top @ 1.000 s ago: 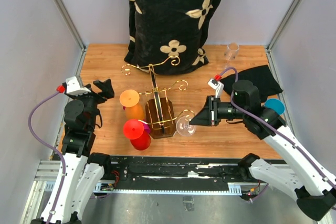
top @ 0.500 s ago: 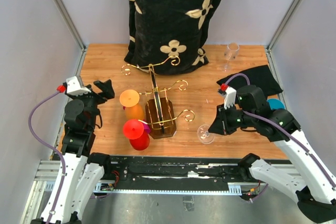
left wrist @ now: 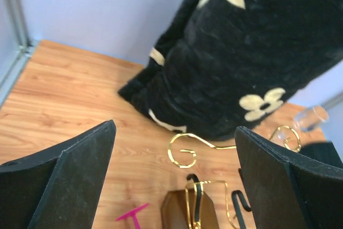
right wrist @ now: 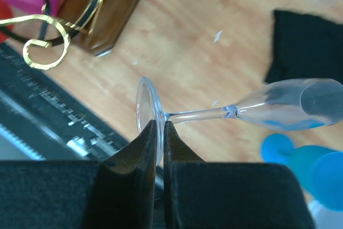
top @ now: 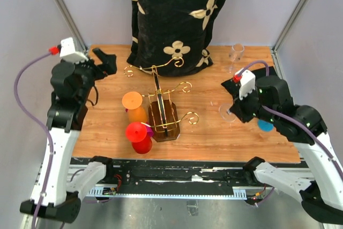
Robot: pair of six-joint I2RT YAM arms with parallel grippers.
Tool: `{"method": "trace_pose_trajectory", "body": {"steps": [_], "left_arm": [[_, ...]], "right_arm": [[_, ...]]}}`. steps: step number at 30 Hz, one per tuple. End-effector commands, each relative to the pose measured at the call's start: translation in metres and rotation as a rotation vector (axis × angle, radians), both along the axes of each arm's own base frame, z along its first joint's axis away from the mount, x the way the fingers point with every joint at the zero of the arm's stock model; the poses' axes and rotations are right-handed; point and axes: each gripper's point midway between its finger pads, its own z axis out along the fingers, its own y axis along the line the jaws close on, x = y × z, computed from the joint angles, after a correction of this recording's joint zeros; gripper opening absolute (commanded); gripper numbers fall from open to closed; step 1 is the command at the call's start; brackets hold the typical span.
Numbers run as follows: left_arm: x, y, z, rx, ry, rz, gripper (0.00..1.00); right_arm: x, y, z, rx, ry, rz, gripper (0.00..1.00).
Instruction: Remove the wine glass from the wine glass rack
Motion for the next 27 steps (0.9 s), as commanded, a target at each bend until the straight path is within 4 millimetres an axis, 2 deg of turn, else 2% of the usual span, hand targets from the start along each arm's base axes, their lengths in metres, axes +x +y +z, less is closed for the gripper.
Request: {"method": "trace_pose_trajectory", "body": {"steps": [1, 2, 5, 7, 10, 13, 17, 18, 22, 27], "left_arm": [[0.012, -0.043, -0.014, -0.009, 0.176, -0.227, 1.0], [0.015, -0.051, -0.017, -0.009, 0.196, -0.267, 0.99], [0.02, -0.066, -0.002, -0.018, 0.203, -0.356, 0.95], [0.023, -0.073, 0.005, -0.017, 0.221, -0.394, 0.94], [0.027, -0.086, 0.016, -0.038, 0.228, -0.466, 0.94], [0.027, -0.099, 0.031, -0.083, 0.193, -0.535, 0.94], [0.022, -0.112, 0.047, -0.106, 0.152, -0.614, 1.0], [0.022, -0.114, 0.049, -0.111, 0.148, -0.631, 1.0], [0.022, -0.126, 0.048, -0.177, 0.162, -0.692, 1.0], [0.024, -0.142, 0.053, -0.313, 0.146, -0.777, 1.0]], "right_arm": [[0.049, -0.004, 0.041, -0.175, -0.267, 0.055, 0.01], [0.056, 0.002, 0.05, -0.178, -0.31, 0.079, 0.01], [0.079, 0.018, 0.073, -0.256, -0.448, 0.141, 0.01], [0.086, 0.034, 0.089, -0.322, -0.543, 0.203, 0.01], [0.086, 0.07, 0.108, -0.391, -0.682, 0.354, 0.01], [0.074, 0.11, 0.122, -0.407, -0.801, 0.527, 0.01], [0.05, 0.152, 0.131, -0.338, -0.831, 0.731, 0.01], [0.043, 0.159, 0.136, -0.317, -0.842, 0.768, 0.01], [0.021, 0.185, 0.137, -0.279, -0.86, 0.887, 0.01], [0.011, 0.21, 0.133, -0.276, -0.865, 0.959, 0.01]]}}
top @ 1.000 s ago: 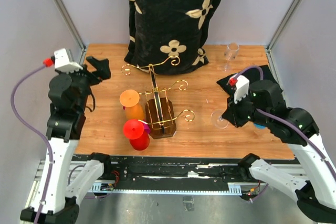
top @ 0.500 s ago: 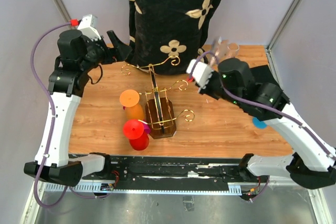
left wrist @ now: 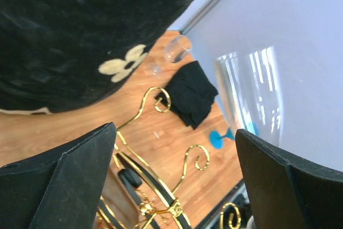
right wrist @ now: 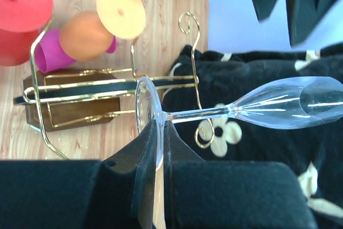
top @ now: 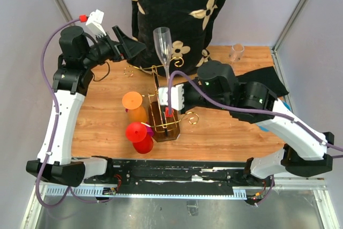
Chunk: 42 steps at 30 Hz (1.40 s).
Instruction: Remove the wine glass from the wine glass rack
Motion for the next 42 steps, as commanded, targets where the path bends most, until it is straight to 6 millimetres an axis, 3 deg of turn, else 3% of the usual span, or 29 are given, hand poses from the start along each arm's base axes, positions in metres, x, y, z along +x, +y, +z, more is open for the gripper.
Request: {"method": "trace_pose_trajectory", "body": {"steps": [1, 8, 15, 21, 28, 42], "left_arm": [[-0.006, -0.024, 0.016, -0.161, 0.006, -0.131, 1.0], [0.002, -0.024, 0.02, -0.222, 0.023, -0.101, 0.99], [0.007, -0.023, 0.014, -0.266, 0.061, -0.08, 0.97], [0.016, -0.019, 0.002, -0.223, 0.103, -0.036, 0.94], [0.016, -0.018, 0.005, -0.227, 0.091, -0.029, 0.91], [0.008, -0.03, 0.006, -0.259, 0.079, -0.128, 0.75]], "right_arm": [[-0.01, 0.024, 0.007, -0.008, -0.043, 0.091, 0.01], [-0.004, 0.049, -0.001, -0.029, -0.048, 0.104, 0.01], [-0.004, 0.061, 0.0, -0.024, -0.058, 0.114, 0.01], [-0.008, 0.064, 0.001, -0.022, -0.068, 0.122, 0.01], [-0.013, 0.066, -0.002, -0.021, -0.06, 0.136, 0.01], [-0.013, 0.07, -0.012, -0.042, -0.062, 0.136, 0.01]]}}
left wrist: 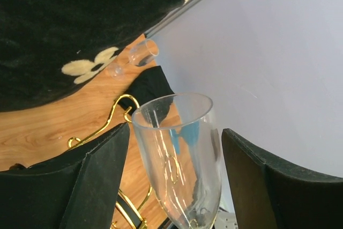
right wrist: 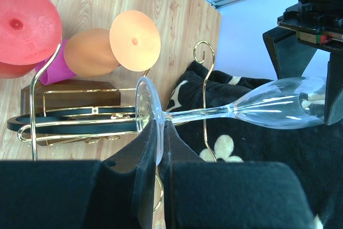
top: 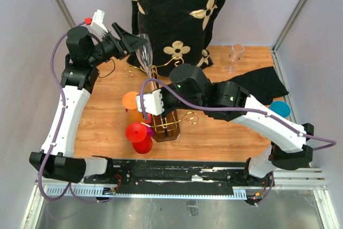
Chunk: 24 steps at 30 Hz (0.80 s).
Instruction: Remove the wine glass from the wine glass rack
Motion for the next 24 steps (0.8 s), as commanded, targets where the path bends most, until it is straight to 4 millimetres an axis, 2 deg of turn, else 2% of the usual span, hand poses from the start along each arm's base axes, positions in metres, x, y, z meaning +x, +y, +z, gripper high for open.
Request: {"method": "trace_pose_trajectory", "body": {"steps": [1, 8, 17, 24], "left_arm": [[-0.009, -0.01, 0.007, -0.017, -0.036, -0.077, 0.75], [-0.01, -0.014, -0.002, -0.001, -0.007, -0.117, 0.81], [-0.013, -0.019, -0.018, 0.049, 0.042, -0.175, 0.67], [-0.01, -0.017, -0.015, 0.054, 0.035, -0.151, 0.66]], "right_arm": [[-0.007, 0.007, 0.013, 0.047, -0.034, 0.032, 0.01], [-0.01, 0.005, 0.014, 0.051, -0.032, 0.04, 0.01], [-0.008, 0.007, 0.006, 0.024, -0.028, 0.038, 0.01], [-0.006, 0.003, 0.002, 0.009, -0.035, 0.019, 0.01]]}}
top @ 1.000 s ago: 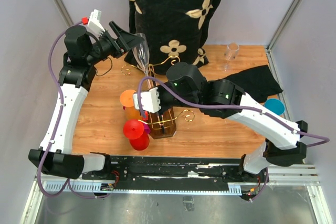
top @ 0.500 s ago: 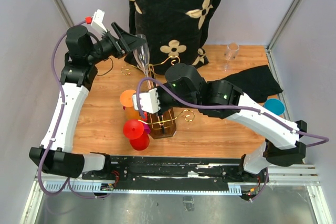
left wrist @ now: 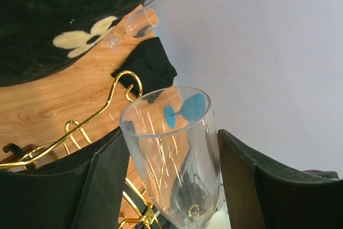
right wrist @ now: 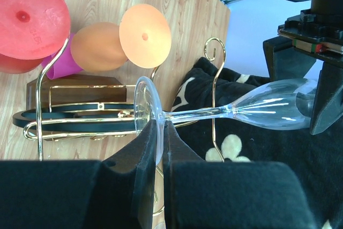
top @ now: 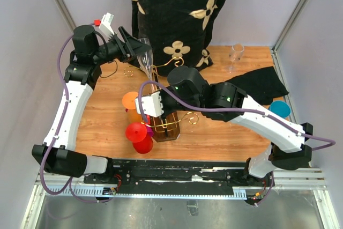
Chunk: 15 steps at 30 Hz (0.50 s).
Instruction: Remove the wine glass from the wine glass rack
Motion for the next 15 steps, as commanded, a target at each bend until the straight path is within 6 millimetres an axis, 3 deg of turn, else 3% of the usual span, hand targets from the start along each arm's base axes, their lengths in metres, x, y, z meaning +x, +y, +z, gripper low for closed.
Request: {"method": "trace_pose_trajectory", "body": {"steps": [1, 4, 8, 13, 15], "left_arm": [[-0.006, -0.003, 0.012, 0.017, -0.049, -0.035, 0.66], [-0.005, -0.003, 0.012, 0.016, -0.046, -0.029, 0.59], [-0.001, 0.0, 0.014, 0.015, -0.045, 0.003, 0.52], [0.004, 0.008, 0.024, 0.003, -0.073, 0.073, 0.51], [0.005, 0.007, 0.028, -0.004, -0.072, 0.067, 0.51]], "right_arm": [[-0.004, 0.001, 0.013, 0.035, -0.048, 0.012, 0.01], [0.001, -0.002, 0.013, 0.039, -0.064, -0.024, 0.04], [0.006, -0.006, 0.016, 0.065, -0.086, -0.054, 0.28], [0.009, -0.012, 0.024, 0.11, -0.117, -0.08, 0.35], [0.01, -0.016, 0.027, 0.125, -0.128, -0.093, 0.46]]}}
